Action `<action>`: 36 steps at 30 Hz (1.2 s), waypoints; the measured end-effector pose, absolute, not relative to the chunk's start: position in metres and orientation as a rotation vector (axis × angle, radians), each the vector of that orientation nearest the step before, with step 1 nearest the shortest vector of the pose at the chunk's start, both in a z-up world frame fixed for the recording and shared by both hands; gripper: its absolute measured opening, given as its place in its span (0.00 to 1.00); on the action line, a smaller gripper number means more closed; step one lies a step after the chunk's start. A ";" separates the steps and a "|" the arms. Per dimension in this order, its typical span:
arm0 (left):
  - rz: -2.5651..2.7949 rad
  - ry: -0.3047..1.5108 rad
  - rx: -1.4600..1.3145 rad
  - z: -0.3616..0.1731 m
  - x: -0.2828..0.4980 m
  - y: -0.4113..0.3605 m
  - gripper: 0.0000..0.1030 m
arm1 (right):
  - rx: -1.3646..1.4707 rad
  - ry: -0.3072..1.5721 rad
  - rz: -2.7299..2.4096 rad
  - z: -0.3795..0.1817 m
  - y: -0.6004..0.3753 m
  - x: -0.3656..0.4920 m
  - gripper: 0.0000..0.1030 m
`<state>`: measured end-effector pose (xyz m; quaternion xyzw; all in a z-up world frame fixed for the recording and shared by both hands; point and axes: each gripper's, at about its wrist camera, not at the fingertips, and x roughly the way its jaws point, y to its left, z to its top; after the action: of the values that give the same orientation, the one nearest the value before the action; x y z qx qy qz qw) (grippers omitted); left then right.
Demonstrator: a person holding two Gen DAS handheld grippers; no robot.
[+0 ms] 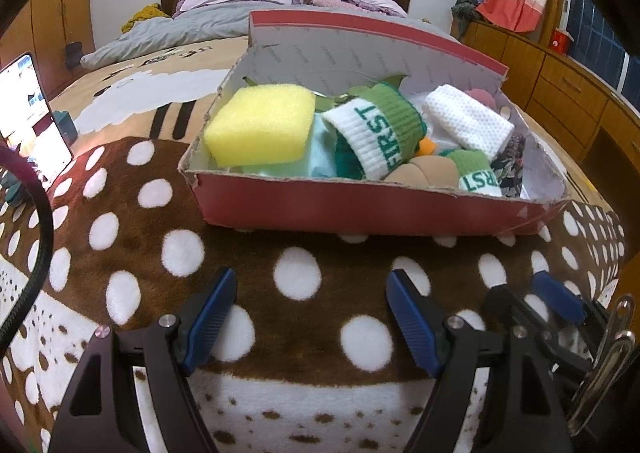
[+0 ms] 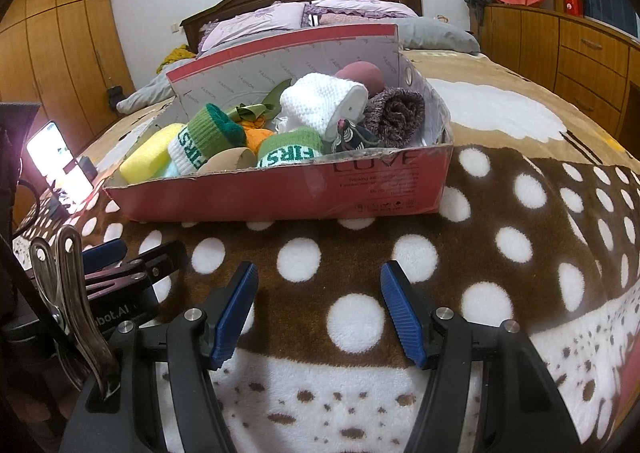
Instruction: Organize soft objects
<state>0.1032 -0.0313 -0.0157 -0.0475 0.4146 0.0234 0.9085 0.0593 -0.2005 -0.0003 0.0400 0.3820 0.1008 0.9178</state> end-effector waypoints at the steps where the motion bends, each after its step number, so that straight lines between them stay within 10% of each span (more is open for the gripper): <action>1: 0.051 0.854 -0.099 -0.016 0.103 -0.031 0.79 | 0.082 0.785 0.207 0.000 -0.201 0.059 0.64; 36: 0.062 0.856 -0.096 -0.019 0.102 -0.027 0.79 | 0.087 0.789 0.205 -0.003 -0.201 0.058 0.64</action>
<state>0.1023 -0.0274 -0.0186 -0.0467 0.4148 0.0298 0.9082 0.0577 -0.2010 -0.0026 0.0421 0.3834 0.0995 0.9173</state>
